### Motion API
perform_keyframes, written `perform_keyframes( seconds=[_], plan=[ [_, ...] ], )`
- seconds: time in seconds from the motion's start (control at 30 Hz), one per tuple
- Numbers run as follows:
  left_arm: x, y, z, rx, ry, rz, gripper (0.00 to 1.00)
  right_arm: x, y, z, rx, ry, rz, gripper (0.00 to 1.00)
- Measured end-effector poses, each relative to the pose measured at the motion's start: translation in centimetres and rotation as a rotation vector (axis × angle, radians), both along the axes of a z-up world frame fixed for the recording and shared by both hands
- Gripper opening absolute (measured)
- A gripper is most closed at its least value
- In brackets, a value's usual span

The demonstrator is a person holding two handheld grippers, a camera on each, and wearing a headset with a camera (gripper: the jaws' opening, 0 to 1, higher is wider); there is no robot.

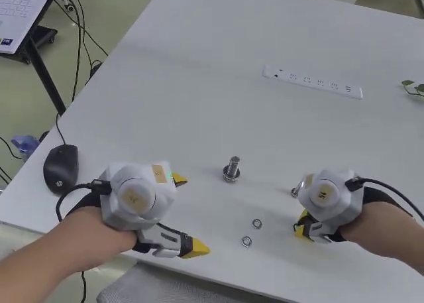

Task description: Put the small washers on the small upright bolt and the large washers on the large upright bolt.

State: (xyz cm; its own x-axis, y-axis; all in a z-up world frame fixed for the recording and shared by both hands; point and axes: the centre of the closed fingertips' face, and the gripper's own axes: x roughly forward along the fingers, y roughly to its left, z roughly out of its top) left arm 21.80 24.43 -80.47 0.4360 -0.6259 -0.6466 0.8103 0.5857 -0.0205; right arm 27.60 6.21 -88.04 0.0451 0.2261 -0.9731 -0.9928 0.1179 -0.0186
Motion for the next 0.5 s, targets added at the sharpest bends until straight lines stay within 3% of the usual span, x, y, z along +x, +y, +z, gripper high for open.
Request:
perform_keyframes(
  seconds=[0.5],
  plan=[
    [-0.1, -0.1, 0.4, 0.006, -0.005, -0.005, 0.77, 0.7, -1.0, 1.1, 0.020, 0.012, -0.075, 0.12]
  ],
)
